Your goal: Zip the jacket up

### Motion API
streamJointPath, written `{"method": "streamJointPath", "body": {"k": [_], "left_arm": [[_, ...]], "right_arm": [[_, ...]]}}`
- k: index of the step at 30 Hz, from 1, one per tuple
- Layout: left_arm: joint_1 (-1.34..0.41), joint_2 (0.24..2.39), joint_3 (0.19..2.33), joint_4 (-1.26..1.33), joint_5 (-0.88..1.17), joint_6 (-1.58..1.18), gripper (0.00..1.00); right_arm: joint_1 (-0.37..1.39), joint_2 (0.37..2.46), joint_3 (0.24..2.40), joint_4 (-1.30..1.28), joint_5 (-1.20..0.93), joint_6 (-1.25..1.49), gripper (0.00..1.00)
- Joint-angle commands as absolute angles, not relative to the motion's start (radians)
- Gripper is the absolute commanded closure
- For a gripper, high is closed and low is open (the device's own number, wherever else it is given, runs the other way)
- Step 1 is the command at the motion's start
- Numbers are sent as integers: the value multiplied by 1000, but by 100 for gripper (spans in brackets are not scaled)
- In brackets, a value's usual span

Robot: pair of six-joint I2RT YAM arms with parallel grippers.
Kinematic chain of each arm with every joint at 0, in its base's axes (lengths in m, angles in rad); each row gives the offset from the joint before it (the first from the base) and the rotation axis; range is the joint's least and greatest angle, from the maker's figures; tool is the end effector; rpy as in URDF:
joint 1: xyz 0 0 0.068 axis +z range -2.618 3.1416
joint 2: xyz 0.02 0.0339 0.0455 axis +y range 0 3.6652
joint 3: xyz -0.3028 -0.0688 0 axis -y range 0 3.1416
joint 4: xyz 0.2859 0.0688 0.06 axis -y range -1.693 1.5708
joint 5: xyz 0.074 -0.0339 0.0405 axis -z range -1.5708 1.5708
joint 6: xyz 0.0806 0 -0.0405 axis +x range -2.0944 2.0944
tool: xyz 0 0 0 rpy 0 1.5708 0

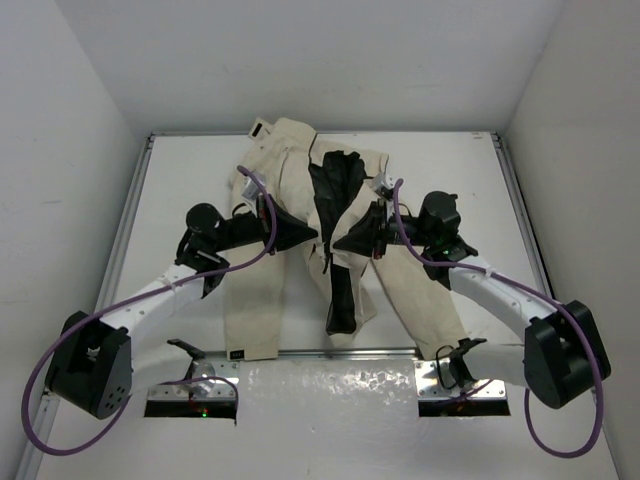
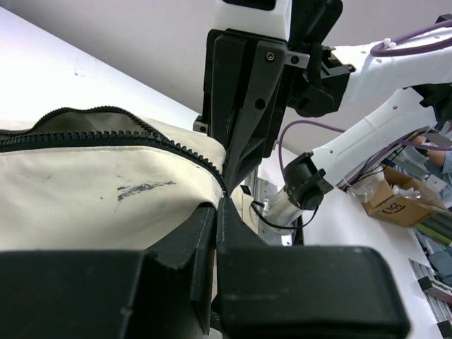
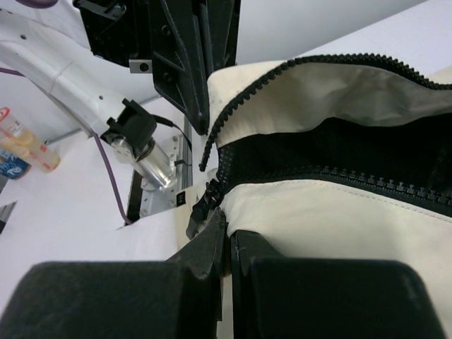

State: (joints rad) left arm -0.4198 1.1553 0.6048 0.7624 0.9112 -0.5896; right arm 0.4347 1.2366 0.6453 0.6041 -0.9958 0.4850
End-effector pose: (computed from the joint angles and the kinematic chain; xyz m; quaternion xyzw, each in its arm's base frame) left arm 0.2420 -0.1778 0.3181 0.2932 0.5913 -0.5798 0.4778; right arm 0.2521 0.1916 0.2915 -0.3242 0.6256 0.5782 0.4114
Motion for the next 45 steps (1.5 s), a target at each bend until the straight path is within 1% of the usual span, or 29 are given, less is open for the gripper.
{"method": "streamJointPath", "body": {"k": [1,15,26,37,45], "left_arm": [[-433,1115,606,853,939,-600,100],[-434,1111,611,744,877,-539,100],[-436,1112,615,738,862,-537,100],[-440,1117,624,732,868,-554,100],[-448,1114,627,723,867,-546,100]], "right_arm": [[440,1206,661,604,-994,425,100],[440,1190,655,650,-1002,446,100],[442,1209,658,695,-1003,479,100],[442,1232,643,799,-1006,548,100],[442,1233,641,813,-1003,558,100]]}}
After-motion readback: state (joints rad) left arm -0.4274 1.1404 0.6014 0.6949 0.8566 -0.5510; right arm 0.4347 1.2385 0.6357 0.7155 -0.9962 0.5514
